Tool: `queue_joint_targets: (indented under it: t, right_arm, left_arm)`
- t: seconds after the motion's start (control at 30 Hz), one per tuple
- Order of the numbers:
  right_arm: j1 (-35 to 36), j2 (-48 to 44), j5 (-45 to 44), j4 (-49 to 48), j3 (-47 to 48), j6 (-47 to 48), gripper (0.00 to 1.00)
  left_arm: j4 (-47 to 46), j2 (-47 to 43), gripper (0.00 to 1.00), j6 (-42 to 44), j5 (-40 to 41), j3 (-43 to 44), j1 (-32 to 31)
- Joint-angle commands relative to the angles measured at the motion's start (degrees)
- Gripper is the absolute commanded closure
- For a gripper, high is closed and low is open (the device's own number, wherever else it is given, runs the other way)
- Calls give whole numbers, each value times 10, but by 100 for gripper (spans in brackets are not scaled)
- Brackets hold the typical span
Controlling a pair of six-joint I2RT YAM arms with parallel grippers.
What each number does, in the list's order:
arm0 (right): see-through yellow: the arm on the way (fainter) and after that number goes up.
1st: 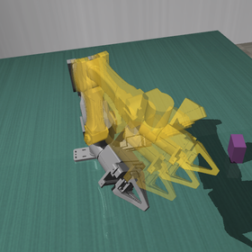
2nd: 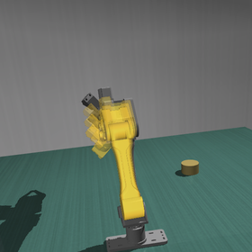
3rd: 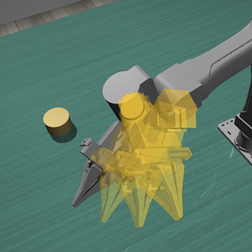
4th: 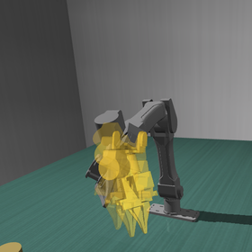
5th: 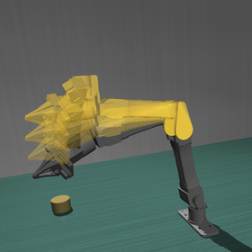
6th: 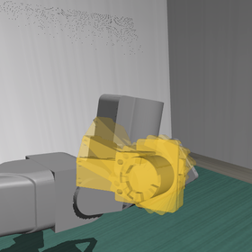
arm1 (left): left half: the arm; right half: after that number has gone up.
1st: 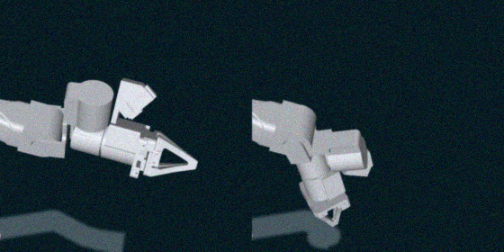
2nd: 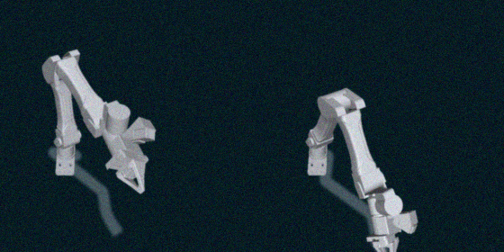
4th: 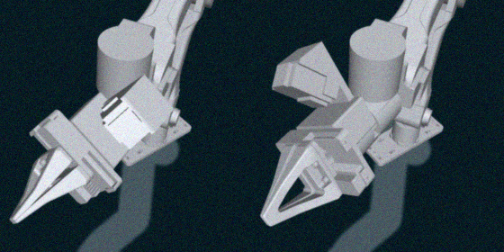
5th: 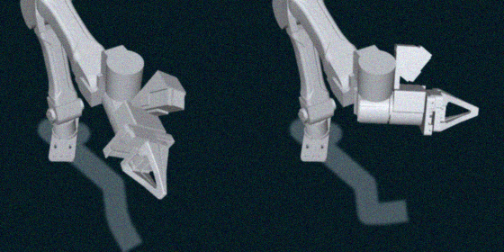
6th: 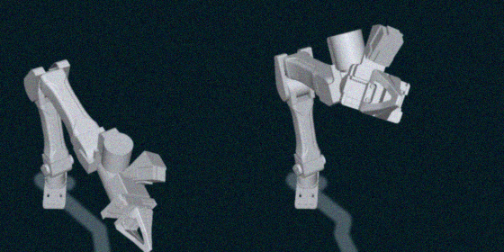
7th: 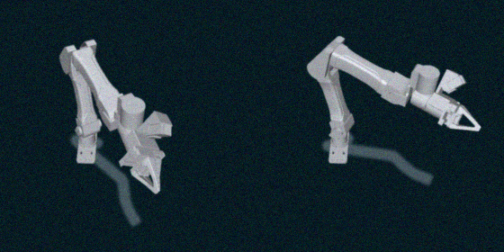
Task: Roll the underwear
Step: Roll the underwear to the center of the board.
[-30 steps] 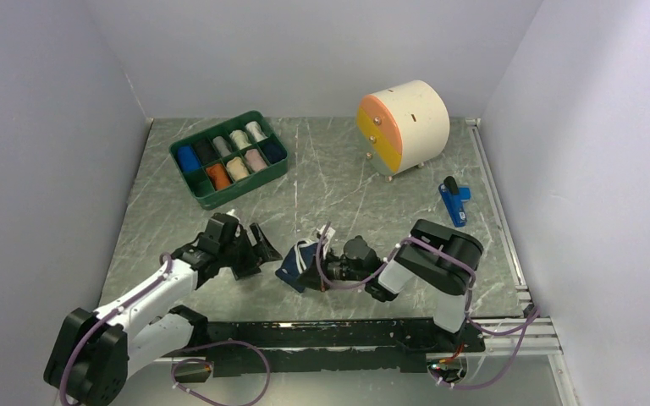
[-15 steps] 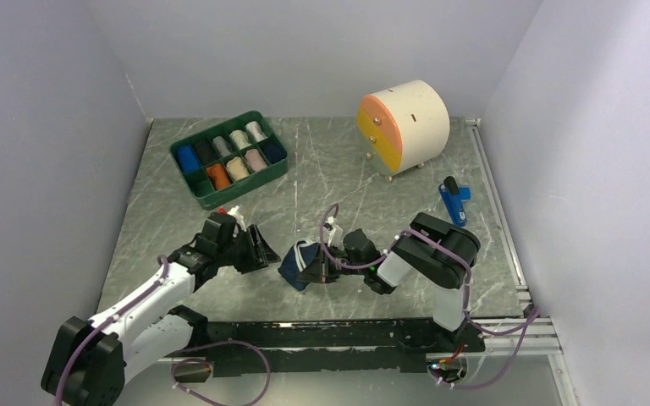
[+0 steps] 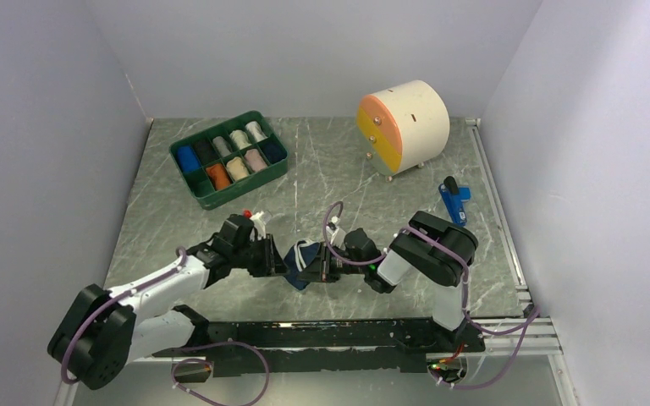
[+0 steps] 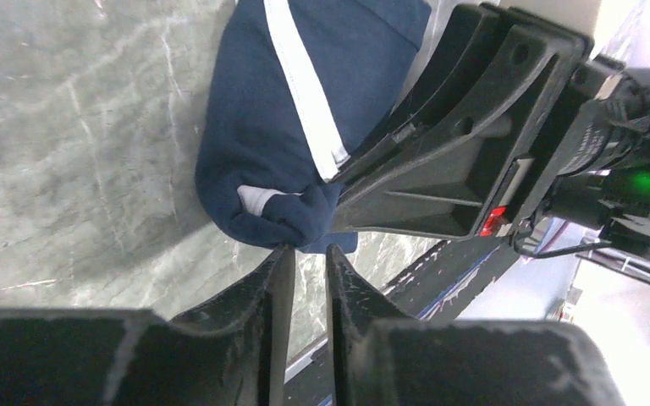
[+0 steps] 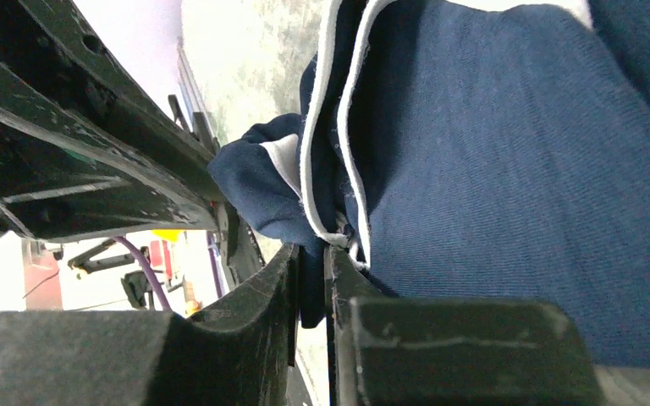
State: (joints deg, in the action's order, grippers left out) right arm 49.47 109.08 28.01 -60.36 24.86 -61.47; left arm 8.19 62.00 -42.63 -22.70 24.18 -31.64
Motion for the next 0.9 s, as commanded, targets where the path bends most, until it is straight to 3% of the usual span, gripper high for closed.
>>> queue_joint_targets:
  t: [0.0,0.27,0.6,0.87]
  right_arm:
    - [-8,9,-19,66,-2,5,83]
    - [-11,3,-13,79,2,15,80]
    - [-11,-61,-6,103,1,70,58]
    - [-7,-198,-89,320,42,284,49]
  left_arm:
    - [-28,22,76,19,2,32,-17]
    - [-40,58,75,8,48,43,-18]
    - [-32,142,80,12,115,58,-18]
    - [-21,142,79,17,112,62,-21]
